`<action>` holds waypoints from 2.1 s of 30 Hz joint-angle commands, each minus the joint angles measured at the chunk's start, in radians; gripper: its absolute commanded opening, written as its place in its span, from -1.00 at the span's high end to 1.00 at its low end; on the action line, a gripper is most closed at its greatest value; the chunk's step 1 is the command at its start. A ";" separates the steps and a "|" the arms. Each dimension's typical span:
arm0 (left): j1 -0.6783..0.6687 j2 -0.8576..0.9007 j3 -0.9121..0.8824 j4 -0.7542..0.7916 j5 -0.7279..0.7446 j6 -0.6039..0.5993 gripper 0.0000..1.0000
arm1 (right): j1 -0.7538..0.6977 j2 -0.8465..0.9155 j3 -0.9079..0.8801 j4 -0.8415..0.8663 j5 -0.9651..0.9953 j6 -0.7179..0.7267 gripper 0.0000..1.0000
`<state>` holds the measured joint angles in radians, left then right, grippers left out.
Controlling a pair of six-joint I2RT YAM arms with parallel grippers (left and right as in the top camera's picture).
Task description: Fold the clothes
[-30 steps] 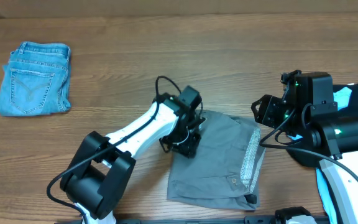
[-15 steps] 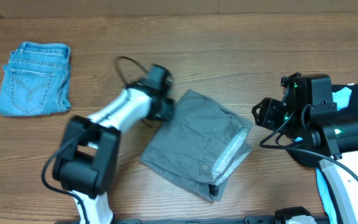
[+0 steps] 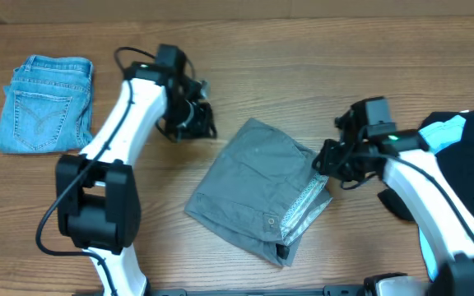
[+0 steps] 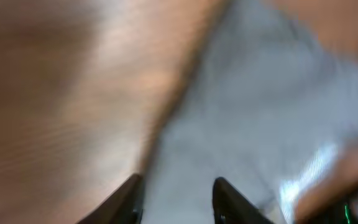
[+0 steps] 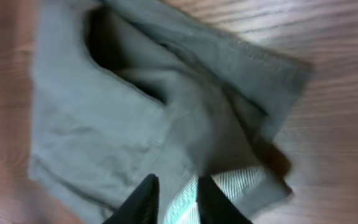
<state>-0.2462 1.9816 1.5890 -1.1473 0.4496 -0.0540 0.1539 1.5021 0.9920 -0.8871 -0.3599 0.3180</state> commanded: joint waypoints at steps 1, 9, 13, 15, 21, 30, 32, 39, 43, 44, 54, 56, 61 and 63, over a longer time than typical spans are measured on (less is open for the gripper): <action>-0.093 -0.016 -0.053 -0.029 0.072 0.119 0.31 | 0.004 0.064 -0.014 0.051 -0.066 -0.012 0.56; -0.250 -0.016 -0.372 0.121 0.071 0.058 0.30 | 0.002 0.212 -0.019 0.063 0.220 0.132 0.65; -0.263 -0.016 -0.488 0.137 0.027 -0.002 0.31 | 0.002 0.250 -0.019 0.019 0.355 0.177 0.65; -0.258 -0.016 -0.516 0.124 0.021 -0.006 0.31 | 0.002 0.251 -0.019 0.024 0.359 0.177 0.66; -0.229 -0.036 -0.478 0.093 0.021 -0.012 0.33 | 0.002 0.248 0.005 0.038 0.351 0.179 0.72; -0.197 -0.187 -0.254 0.077 0.089 -0.017 -0.01 | 0.003 0.137 0.132 -0.186 -0.008 -0.033 0.63; -0.196 -0.218 -0.216 0.087 0.070 -0.023 -0.20 | 0.007 0.123 0.131 -0.227 -0.067 -0.035 0.61; -0.175 -0.243 -0.165 0.115 0.012 -0.063 -0.40 | 0.077 0.132 -0.017 -0.067 -0.069 0.013 0.61; -0.166 -0.243 -0.165 0.102 0.013 -0.066 -0.36 | 0.100 0.152 -0.116 -0.005 -0.068 0.117 0.61; -0.164 -0.243 -0.165 0.103 0.012 -0.066 -0.37 | 0.099 0.159 -0.130 0.008 -0.069 0.142 0.61; -0.162 -0.243 -0.165 0.108 0.015 -0.066 -0.40 | 0.013 0.279 -0.117 0.337 -0.034 0.328 0.40; -0.160 -0.243 -0.165 0.108 0.015 -0.067 -0.39 | -0.014 0.300 -0.117 0.467 0.005 0.353 0.49; -0.143 -0.243 -0.165 0.095 0.011 -0.082 -0.38 | -0.039 0.299 -0.091 0.674 0.035 0.289 0.56; -0.117 -0.243 -0.165 0.063 -0.008 -0.082 -0.40 | -0.050 0.275 -0.039 0.614 -0.002 0.208 0.54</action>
<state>-0.4015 1.7416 1.4147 -1.0565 0.4690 -0.1135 0.1219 1.7954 0.8883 -0.2489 -0.3958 0.6094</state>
